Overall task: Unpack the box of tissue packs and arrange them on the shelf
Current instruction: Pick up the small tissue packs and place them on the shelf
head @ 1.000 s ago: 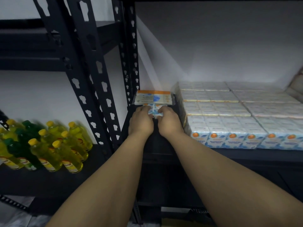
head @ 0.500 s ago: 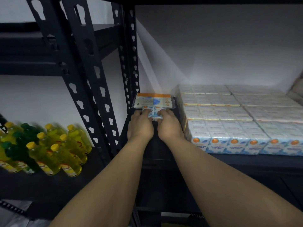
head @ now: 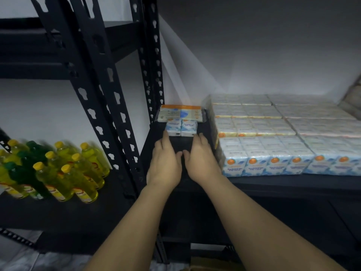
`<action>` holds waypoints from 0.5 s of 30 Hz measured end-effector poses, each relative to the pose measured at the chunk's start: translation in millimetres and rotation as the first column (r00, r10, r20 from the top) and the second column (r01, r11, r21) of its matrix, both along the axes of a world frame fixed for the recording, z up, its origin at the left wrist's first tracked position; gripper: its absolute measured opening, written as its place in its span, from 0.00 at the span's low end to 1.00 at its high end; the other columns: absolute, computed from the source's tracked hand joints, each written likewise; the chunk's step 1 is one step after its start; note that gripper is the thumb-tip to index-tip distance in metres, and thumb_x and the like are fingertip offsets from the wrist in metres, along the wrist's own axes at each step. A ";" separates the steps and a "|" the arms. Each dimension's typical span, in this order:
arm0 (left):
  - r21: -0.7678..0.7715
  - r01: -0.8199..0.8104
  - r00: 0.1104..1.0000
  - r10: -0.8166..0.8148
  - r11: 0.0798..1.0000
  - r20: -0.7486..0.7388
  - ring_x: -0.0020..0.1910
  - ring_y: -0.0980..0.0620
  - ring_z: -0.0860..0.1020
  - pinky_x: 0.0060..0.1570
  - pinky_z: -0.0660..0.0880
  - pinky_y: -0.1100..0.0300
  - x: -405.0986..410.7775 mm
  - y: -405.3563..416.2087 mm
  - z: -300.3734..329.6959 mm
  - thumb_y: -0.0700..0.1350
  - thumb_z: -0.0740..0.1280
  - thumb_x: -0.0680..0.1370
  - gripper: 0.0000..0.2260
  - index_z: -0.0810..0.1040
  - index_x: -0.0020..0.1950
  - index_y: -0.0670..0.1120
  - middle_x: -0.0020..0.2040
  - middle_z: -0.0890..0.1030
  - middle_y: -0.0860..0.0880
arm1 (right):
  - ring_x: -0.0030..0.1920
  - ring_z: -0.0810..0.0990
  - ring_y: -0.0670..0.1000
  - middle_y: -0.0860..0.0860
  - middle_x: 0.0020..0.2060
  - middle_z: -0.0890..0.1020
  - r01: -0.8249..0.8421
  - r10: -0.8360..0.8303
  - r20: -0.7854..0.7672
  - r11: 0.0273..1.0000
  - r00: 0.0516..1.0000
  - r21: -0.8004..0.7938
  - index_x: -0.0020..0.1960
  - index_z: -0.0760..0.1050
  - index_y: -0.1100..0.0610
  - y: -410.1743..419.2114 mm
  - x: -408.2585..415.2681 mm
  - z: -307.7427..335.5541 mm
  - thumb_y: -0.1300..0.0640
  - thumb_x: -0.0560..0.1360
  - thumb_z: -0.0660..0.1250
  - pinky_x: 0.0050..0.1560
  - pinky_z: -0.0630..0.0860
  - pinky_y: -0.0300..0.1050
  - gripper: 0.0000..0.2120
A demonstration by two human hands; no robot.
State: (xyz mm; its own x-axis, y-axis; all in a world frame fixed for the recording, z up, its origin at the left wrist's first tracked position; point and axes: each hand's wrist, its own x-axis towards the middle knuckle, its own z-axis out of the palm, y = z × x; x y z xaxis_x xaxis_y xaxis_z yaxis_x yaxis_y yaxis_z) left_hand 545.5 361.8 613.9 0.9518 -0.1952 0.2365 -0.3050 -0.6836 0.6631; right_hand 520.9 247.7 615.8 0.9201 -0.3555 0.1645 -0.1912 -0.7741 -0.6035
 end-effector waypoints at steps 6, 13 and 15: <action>-0.018 0.062 0.993 -0.059 0.998 0.098 0.74 0.52 0.68 0.74 0.68 0.52 -60.9 21.6 -19.2 0.47 0.61 0.86 0.27 0.55 0.83 0.48 0.75 0.69 0.49 | 0.79 0.61 0.53 0.54 0.82 0.59 -0.095 0.096 0.028 0.995 0.995 -0.034 0.81 0.60 0.59 9.3 -57.9 -7.2 0.53 0.86 0.59 0.78 0.64 0.53 0.26; -0.155 0.036 0.998 -0.026 0.987 0.065 0.78 0.52 0.64 0.77 0.62 0.59 -98.6 27.3 -25.2 0.47 0.61 0.86 0.23 0.64 0.81 0.48 0.77 0.69 0.51 | 0.77 0.65 0.48 0.49 0.79 0.64 -0.266 0.262 0.163 0.964 0.951 0.005 0.77 0.68 0.56 1.9 -94.7 -17.6 0.56 0.85 0.61 0.76 0.63 0.43 0.21; -0.205 0.015 0.993 0.008 0.979 0.115 0.72 0.60 0.68 0.68 0.61 0.75 -109.2 24.3 -18.4 0.46 0.62 0.85 0.19 0.70 0.77 0.47 0.74 0.73 0.51 | 0.76 0.66 0.46 0.49 0.78 0.67 -0.321 0.309 0.211 0.947 0.927 0.025 0.76 0.71 0.56 -4.1 -108.7 -18.9 0.58 0.85 0.61 0.73 0.58 0.32 0.19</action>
State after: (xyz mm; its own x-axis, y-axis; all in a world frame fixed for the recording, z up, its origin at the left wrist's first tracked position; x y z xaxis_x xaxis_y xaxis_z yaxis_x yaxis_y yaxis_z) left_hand 436.3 386.1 595.4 0.9153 -0.1345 0.3797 -0.3895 -0.5357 0.7492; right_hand 412.2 243.6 596.9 0.9358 -0.0673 0.3460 0.1872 -0.7368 -0.6496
